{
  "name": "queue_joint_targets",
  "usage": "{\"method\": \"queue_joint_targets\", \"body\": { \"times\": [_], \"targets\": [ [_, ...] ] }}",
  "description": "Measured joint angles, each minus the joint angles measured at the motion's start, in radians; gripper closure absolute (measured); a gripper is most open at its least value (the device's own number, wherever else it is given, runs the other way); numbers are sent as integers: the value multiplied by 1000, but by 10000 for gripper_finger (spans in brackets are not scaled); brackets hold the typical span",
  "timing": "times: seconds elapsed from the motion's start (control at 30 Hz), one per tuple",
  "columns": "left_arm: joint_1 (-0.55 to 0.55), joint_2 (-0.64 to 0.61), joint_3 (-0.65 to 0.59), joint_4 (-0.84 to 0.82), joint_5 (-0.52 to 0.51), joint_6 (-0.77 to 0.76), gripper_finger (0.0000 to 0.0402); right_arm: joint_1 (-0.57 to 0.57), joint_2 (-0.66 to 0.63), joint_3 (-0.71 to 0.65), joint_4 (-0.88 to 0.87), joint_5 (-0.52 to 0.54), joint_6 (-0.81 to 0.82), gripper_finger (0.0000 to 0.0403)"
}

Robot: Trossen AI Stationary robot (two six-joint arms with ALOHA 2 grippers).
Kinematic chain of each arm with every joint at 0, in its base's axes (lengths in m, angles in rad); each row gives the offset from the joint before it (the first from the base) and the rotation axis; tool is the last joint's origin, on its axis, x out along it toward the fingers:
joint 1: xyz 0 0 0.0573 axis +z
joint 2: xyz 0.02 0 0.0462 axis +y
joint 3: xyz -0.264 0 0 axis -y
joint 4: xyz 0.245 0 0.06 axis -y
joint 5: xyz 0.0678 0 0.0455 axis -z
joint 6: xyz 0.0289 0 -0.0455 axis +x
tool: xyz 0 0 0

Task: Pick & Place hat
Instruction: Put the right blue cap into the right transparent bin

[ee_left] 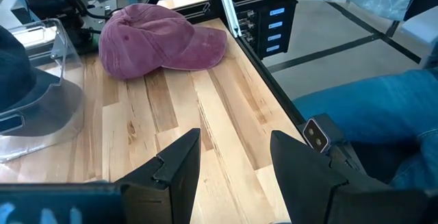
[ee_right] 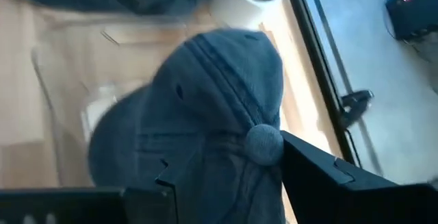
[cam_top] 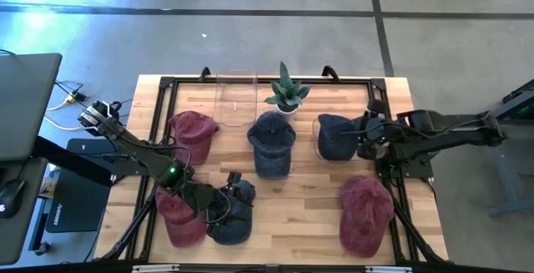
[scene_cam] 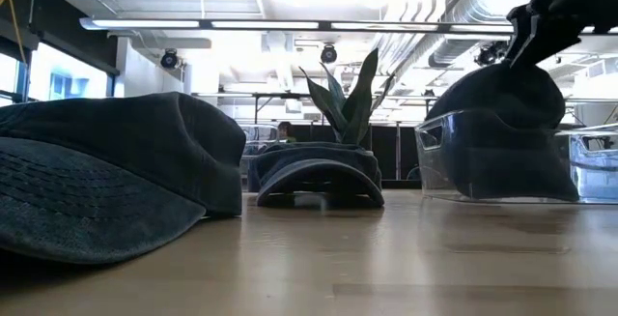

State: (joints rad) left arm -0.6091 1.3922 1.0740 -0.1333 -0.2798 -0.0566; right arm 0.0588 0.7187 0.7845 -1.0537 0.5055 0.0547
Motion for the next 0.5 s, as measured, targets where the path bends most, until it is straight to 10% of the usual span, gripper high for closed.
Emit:
{"method": "queue_joint_targets", "body": {
  "times": [0.5],
  "targets": [
    [0,0,0,0,-1,0,230,0,8,96,-17,-20,136,203]
  ]
}}
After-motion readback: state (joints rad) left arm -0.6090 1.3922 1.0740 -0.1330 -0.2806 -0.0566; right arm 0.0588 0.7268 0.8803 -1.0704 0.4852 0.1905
